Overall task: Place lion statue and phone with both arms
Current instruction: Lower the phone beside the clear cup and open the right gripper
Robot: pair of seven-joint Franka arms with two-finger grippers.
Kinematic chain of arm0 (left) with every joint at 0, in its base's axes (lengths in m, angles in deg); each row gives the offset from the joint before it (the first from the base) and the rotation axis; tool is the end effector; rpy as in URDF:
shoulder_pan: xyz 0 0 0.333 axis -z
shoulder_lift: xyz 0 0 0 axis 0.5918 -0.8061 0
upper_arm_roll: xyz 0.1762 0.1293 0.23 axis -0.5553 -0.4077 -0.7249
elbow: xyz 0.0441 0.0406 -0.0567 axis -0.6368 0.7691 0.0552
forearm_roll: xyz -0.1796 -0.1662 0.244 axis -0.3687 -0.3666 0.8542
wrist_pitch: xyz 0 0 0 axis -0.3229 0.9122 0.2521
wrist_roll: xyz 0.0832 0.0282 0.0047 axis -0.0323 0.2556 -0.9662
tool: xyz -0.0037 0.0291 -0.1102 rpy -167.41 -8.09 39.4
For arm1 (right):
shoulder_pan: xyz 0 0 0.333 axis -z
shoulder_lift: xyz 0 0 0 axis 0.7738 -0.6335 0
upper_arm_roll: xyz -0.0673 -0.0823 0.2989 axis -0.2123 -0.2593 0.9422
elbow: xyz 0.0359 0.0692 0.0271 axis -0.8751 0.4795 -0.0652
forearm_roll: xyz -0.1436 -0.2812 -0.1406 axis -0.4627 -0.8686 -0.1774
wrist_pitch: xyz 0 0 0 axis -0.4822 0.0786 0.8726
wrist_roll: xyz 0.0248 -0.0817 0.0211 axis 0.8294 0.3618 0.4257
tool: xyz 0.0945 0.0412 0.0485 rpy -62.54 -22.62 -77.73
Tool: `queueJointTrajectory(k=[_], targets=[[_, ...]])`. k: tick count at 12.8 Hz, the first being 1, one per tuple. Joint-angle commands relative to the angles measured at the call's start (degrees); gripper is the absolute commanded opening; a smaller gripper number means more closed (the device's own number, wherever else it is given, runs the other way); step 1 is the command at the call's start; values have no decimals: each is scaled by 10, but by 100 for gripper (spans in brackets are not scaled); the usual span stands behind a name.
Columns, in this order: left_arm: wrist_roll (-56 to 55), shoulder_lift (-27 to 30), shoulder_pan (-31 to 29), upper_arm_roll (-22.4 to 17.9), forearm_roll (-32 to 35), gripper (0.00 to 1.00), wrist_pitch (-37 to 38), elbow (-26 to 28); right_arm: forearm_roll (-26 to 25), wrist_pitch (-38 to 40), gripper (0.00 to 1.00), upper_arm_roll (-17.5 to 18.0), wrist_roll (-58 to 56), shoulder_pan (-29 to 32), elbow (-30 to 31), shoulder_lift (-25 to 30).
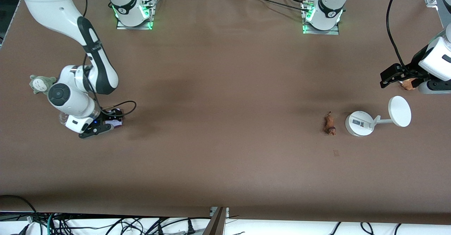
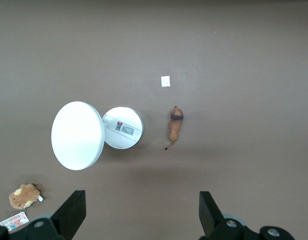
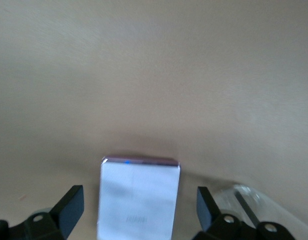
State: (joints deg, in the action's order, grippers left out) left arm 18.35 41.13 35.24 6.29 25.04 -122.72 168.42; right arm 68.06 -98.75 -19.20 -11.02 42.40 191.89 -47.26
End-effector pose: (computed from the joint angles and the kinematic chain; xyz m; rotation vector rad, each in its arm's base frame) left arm 0.5295 -0.0019 0.5809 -3.1062 -0.0529 -0.0462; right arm 0.5917 0.0086 0.2664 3.0490 0.5561 -0.0173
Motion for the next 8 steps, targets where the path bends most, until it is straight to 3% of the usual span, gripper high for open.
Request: queueJointTrajectory(k=[1,8], targets=[[8,7,1,-1,-13,100,9,0,14,120,100,9,24,8,-19,76],[9,7,1,-1,-13,100,10,0,18,482,100,27,185,3,-228,149]])
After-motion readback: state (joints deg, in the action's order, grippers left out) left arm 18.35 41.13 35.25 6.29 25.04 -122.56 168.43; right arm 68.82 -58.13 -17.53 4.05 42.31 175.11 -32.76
